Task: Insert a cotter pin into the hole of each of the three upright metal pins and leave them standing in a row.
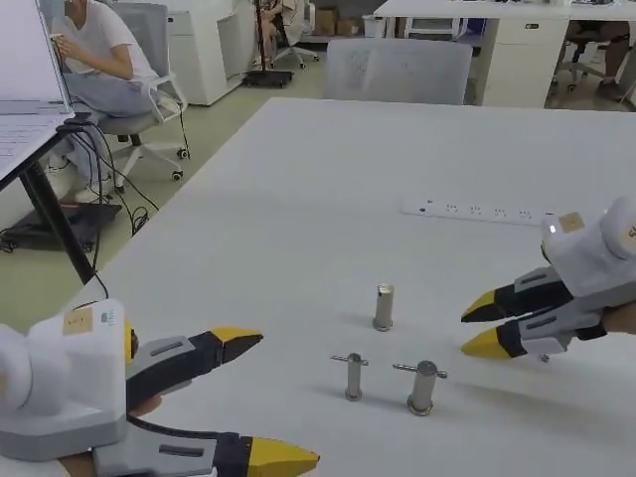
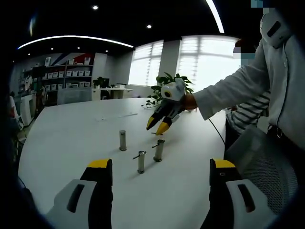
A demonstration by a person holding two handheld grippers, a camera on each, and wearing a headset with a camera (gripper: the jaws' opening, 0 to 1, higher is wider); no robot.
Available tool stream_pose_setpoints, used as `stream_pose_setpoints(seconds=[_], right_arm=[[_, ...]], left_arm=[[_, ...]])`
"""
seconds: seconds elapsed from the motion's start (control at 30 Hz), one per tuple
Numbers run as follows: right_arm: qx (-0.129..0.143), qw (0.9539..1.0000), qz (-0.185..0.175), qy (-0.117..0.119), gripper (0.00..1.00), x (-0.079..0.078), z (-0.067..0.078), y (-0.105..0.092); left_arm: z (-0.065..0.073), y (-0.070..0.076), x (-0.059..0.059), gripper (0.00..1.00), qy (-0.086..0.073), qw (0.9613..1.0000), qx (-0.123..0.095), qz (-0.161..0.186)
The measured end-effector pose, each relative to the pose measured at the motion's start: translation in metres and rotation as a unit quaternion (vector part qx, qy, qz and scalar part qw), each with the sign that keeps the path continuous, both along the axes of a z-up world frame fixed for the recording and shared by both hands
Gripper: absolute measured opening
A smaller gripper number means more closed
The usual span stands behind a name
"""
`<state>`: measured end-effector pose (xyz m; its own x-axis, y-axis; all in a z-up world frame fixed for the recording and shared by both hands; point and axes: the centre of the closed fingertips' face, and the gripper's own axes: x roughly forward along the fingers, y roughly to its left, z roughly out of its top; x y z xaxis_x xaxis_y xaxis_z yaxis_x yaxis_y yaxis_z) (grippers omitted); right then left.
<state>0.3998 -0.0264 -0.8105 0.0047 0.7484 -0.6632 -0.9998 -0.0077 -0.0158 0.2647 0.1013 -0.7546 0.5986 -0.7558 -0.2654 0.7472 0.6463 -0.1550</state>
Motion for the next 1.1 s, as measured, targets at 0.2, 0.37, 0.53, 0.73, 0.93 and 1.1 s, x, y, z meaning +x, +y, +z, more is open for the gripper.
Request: stream_pose_setpoints(seconds=[0.2, 0.37, 0.53, 0.73, 0.93, 1.1], right_arm=[[0.002, 0.9999, 0.014, -0.007, 0.27, 0.007, 0.004, 0.019], [0.001, 0.9995, 0.030, -0.013, 0.27, 0.014, 0.009, 0.034], [-0.001, 0.9990, 0.041, -0.019, 0.27, 0.022, 0.009, 0.047], [-0.005, 0.9985, 0.051, -0.019, 0.27, 0.029, 0.002, 0.057], [-0.008, 0.9978, 0.061, -0.023, 0.27, 0.034, -0.005, 0.065], [-0.007, 0.9980, 0.060, -0.018, 0.26, 0.038, -0.009, 0.073]], left_arm=[[0.000, 0.003, -0.001, 0.84, 0.001, 1.0000, 0.000, 0.003], [0.000, 0.006, -0.001, 0.83, 0.002, 1.0000, -0.002, 0.005], [-0.001, 0.007, -0.002, 0.83, 0.004, 1.0000, -0.003, 0.007], [0.000, 0.008, -0.001, 0.83, 0.003, 0.9999, -0.003, 0.009], [0.000, 0.008, -0.002, 0.83, 0.004, 0.9999, -0.002, 0.012], [-0.002, 0.010, -0.002, 0.83, 0.006, 0.9998, -0.003, 0.017]])
